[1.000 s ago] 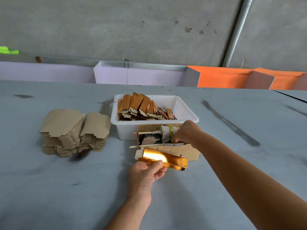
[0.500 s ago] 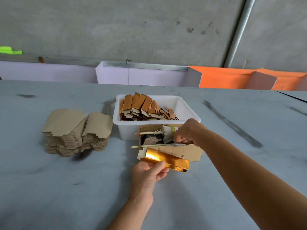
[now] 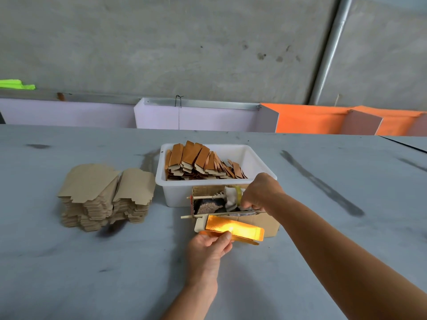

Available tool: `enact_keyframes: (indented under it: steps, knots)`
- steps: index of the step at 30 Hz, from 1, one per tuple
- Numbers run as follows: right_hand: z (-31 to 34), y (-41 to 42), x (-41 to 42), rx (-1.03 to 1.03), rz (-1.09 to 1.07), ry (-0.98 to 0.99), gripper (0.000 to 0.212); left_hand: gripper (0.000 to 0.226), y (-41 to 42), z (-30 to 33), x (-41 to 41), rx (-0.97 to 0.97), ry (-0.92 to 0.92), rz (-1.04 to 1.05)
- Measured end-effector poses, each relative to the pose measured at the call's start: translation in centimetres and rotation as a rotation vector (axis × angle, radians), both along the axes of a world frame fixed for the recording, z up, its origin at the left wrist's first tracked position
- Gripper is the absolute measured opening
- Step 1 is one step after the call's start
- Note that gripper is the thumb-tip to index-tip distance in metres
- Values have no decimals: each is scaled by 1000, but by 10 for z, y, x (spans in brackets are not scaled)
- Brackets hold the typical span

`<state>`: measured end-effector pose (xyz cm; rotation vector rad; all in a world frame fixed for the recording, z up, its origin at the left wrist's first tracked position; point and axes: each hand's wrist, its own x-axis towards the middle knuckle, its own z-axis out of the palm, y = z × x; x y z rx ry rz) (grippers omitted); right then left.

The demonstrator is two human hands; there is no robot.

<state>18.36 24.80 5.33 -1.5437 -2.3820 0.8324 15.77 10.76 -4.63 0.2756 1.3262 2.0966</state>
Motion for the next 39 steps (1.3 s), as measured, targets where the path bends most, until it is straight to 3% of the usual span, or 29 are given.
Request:
enact_keyframes:
  steps: [5, 8, 16, 39]
  knots:
    - [-1, -2, 7, -82, -35, 117, 15, 14, 5, 1, 6, -46, 82, 41]
    - [-1, -2, 11, -171, -55, 214, 25, 12, 5, 1, 8, -56, 100, 52]
    - [0, -19, 34, -366, -132, 420, 25, 12, 7, 0, 7, -36, 76, 62]
    - [-32, -46, 64, -329, -170, 587, 31, 12, 9, -1, 8, -123, 38, 97]
